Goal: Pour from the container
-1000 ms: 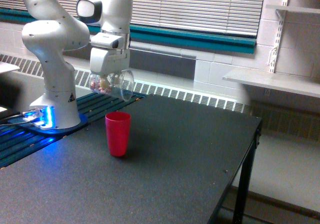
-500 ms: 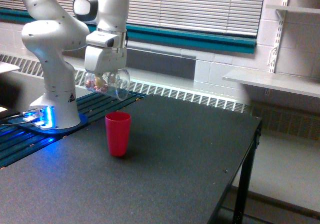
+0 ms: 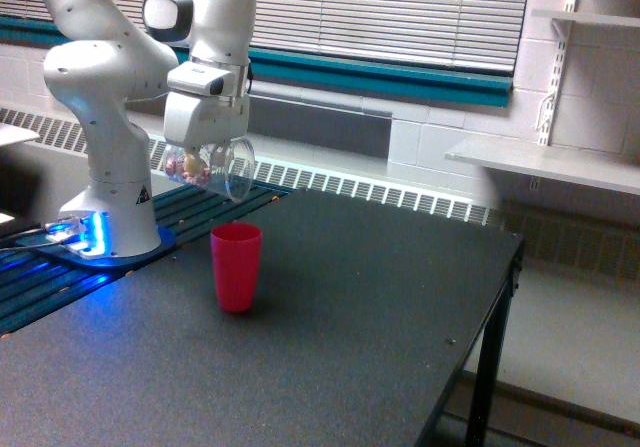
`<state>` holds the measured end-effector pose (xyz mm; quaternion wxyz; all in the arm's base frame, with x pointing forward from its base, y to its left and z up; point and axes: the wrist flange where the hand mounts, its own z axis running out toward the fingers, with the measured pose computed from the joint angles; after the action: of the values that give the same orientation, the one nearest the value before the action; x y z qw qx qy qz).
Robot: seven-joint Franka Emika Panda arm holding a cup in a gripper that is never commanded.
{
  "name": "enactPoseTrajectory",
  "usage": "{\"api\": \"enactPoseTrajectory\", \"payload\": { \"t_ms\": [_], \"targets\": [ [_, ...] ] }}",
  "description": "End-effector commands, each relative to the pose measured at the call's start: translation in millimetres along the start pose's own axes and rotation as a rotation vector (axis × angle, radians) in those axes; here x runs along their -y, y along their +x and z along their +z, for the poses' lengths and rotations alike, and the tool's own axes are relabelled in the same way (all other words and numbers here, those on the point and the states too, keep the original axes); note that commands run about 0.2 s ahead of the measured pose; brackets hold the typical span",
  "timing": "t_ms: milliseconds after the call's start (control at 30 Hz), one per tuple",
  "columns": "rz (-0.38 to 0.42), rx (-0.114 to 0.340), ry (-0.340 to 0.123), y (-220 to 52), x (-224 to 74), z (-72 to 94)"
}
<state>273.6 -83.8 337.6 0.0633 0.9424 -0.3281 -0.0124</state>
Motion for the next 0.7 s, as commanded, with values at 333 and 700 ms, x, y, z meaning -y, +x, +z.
{"api": "enactPoseTrajectory", "payload": {
  "t_ms": [333,700],
  "targets": [
    [0.008,0.040,-0.022,-11.5,-0.8,14.3],
    [0.010,0.056,-0.031,-13.0,-1.4,18.3]
  ]
}}
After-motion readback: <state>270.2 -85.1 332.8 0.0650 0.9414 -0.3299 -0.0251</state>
